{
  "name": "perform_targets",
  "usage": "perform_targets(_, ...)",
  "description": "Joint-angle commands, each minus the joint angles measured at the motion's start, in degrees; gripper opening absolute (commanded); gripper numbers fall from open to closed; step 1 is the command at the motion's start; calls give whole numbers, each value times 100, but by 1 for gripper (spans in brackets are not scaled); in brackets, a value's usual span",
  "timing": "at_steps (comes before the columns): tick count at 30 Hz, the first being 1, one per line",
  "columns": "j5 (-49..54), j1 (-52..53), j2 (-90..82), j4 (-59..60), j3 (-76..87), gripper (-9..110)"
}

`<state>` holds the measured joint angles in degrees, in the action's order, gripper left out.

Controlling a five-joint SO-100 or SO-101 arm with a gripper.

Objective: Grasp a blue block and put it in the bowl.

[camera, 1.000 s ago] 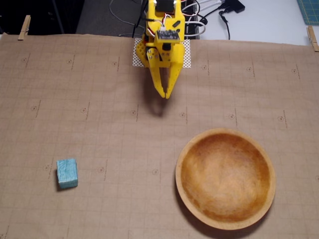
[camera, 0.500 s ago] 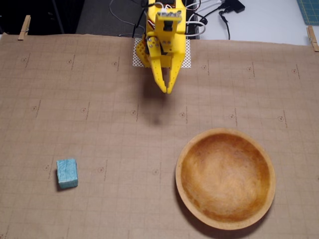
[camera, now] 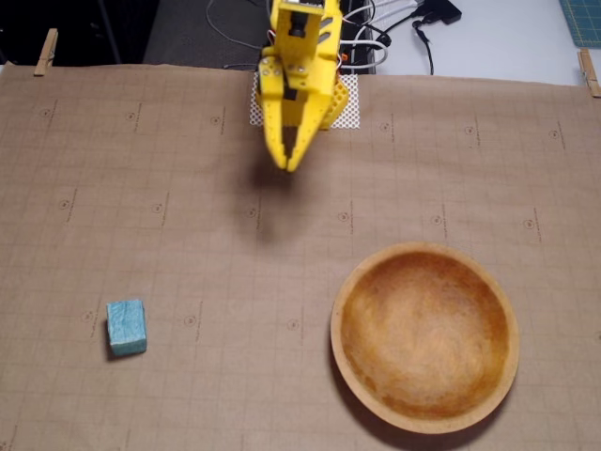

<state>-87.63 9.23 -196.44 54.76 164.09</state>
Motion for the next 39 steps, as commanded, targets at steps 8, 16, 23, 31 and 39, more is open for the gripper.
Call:
perform_targets(8, -35, 817, 1090, -870, -404, 23)
perform_targets(16, -483, 729, 2426, -2074, -369, 36)
perform_targets(23, -580, 396, 3190, -3146, -334, 41)
perform_targets(31, -580, 299, 4948, -4790, -360, 42)
perform_targets(39, -589, 343, 7005, -6618, -360, 41)
